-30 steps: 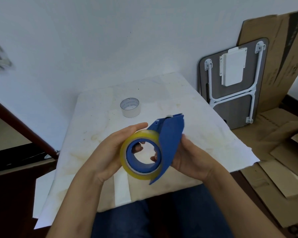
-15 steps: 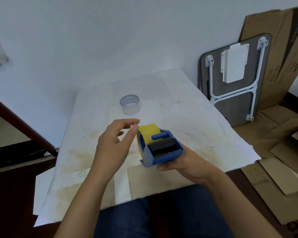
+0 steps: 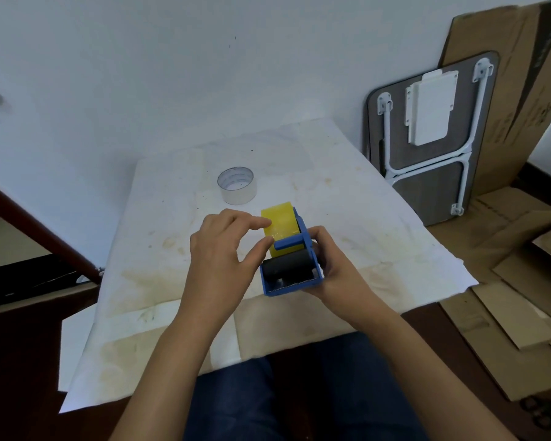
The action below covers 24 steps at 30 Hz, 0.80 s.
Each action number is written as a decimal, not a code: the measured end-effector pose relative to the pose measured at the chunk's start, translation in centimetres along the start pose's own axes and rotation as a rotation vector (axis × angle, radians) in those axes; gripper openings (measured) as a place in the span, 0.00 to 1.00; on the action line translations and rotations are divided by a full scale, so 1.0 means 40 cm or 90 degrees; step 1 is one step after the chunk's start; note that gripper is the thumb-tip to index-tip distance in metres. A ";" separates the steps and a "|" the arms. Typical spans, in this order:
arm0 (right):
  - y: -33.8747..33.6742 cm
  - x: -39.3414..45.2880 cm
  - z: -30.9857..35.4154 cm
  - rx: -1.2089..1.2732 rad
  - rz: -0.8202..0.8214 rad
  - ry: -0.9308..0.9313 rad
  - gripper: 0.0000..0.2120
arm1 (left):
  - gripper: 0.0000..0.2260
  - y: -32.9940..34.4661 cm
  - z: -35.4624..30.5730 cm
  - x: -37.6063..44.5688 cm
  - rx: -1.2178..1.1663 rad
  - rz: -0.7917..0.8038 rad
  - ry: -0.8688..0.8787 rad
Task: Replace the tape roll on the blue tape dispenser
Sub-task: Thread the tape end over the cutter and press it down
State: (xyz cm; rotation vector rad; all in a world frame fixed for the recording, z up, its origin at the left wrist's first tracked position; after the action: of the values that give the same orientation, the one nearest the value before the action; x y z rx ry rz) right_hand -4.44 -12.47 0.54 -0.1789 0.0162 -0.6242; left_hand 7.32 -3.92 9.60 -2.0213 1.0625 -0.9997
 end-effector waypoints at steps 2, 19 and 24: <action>-0.001 -0.001 0.004 -0.023 -0.009 -0.006 0.21 | 0.07 0.004 0.000 -0.001 -0.010 0.003 0.000; -0.005 0.006 -0.020 -0.066 -0.052 0.010 0.20 | 0.08 0.016 -0.001 0.008 -0.107 0.074 -0.018; -0.010 0.005 -0.011 -0.061 -0.069 -0.002 0.20 | 0.12 0.013 0.009 0.016 -0.104 0.105 -0.037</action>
State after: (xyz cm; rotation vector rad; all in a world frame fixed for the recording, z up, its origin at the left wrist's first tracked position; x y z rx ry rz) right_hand -4.54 -12.97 0.20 -0.2749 0.0338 -0.7325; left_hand 7.67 -4.66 9.21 -2.0385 1.2918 -0.7872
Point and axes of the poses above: each hand's wrist, its own x-axis towards the middle knuckle, its own y-axis out of the palm, z = x × y, the point moved 10 cm from there along x, towards the middle knuckle, and after that the axes turned 6 degrees about z, right-handed, at the moved point
